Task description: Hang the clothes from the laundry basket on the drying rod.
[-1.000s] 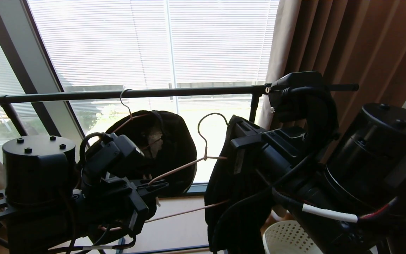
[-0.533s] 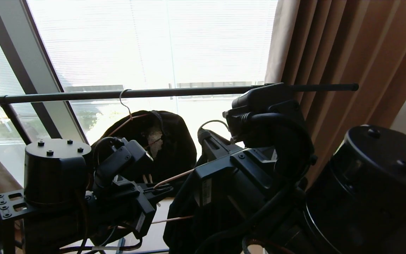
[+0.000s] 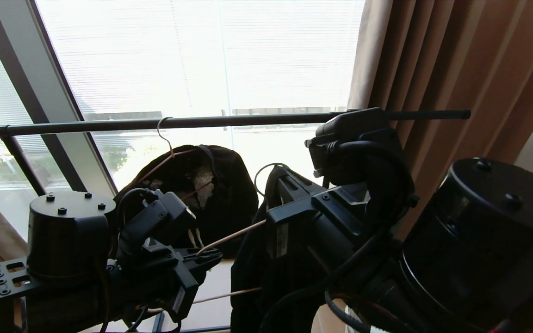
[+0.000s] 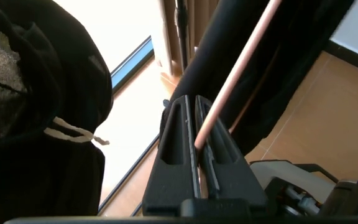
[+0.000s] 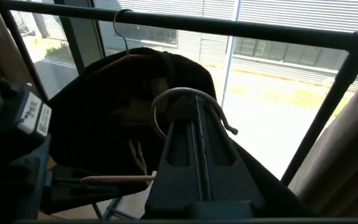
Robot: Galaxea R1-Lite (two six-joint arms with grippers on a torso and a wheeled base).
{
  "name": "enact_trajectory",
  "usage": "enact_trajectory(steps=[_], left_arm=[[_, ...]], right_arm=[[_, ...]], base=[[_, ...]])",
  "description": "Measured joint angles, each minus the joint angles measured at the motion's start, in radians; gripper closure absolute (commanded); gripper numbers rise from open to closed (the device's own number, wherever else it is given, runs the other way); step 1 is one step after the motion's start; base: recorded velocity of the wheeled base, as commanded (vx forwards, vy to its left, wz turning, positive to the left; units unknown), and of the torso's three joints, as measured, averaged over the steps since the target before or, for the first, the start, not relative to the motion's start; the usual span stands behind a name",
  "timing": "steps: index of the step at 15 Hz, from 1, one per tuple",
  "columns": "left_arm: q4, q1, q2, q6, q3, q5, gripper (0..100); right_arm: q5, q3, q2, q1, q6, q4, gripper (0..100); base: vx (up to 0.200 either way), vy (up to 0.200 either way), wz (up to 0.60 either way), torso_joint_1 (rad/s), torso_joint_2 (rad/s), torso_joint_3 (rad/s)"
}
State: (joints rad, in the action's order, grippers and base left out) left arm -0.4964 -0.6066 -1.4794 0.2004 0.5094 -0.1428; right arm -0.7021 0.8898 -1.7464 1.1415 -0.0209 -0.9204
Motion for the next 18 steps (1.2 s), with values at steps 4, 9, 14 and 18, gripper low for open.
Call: enact_trajectory(steps=[4,9,14,18], left_arm=[[0.001,0.0,0.017,-0.001,-0.01,0.0,100],[-0.039,-0.001,0.025,-0.019,-0.01,-0.001,100],[-0.04,-0.001,0.029,-0.019,-0.012,-0.002,100],[-0.041,0.0,0.029,-0.035,-0.011,-0.009,100]], right_arm=[[-0.001,0.009,0.038,-0.108,0.033,0.001,100],[0.003,-0.053,0.039,-0.091,0.052,0.0,100],[0.007,-0.06,0.0,-0.079,0.069,-0.002,100],[0.005,-0.049,-0.029,-0.054,0.067,-0.002,100]], base=[[0.0,0.0,0.0,0.0,0.0,0.0],[0.0,0.0,0.0,0.0,0.0,0.0],[0.0,0.0,0.0,0.0,0.0,0.0],[0.0,0.0,0.0,0.0,0.0,0.0]])
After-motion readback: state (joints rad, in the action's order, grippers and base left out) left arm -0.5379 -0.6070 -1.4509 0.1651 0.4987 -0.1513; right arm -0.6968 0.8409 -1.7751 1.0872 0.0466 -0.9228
